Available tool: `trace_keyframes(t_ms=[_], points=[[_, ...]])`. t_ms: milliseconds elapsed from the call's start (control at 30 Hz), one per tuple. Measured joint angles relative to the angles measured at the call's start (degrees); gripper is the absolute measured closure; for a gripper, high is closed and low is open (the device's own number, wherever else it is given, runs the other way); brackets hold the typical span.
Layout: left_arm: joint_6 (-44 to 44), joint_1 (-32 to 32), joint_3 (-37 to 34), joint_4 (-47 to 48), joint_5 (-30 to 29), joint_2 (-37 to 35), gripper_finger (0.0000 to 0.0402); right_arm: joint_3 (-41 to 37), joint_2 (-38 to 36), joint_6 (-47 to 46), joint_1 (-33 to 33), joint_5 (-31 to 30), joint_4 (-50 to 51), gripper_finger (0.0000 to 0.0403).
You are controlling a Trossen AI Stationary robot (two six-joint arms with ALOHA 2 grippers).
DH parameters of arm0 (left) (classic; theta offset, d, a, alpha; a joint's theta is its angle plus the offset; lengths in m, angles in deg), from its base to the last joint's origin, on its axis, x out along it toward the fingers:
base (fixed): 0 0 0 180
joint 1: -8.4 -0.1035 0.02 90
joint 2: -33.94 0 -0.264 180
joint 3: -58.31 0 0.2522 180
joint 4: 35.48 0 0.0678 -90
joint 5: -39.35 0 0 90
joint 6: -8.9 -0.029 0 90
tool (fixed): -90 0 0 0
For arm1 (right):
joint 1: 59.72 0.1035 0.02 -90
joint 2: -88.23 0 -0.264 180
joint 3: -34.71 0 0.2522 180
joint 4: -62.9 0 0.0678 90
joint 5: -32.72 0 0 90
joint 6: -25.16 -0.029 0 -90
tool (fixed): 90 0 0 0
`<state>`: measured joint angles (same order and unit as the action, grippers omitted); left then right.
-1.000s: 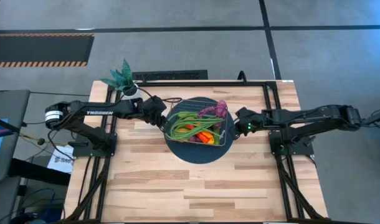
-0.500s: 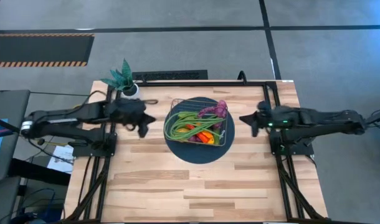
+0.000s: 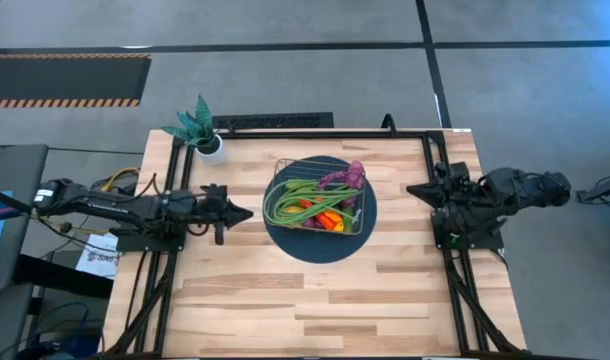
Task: Build produce basket
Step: Return to Home Position
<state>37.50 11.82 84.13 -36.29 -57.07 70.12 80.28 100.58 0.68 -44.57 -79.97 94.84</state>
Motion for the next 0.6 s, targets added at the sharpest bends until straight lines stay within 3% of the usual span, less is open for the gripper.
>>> trace_keyframes(t_ms=[133, 367, 600], points=[[-1.52, 0.0, -2.08, -2.13, 0.31, -3.09, 0.0401, -4.73, -3.54, 1.9, 2.91, 0.08, -5.79, 0.0401], [-4.02, -0.04, -2.06, -0.05, 0.58, -5.63, 0.0402, -19.77, -12.21, 4.9, 8.3, -0.57, -22.75, 0.0401], [-5.65, -4.53, -2.08, 3.33, 3.2, -5.09, 0.0402, -24.02, -12.19, 0.76, 8.84, -2.49, -23.26, 0.0401]])
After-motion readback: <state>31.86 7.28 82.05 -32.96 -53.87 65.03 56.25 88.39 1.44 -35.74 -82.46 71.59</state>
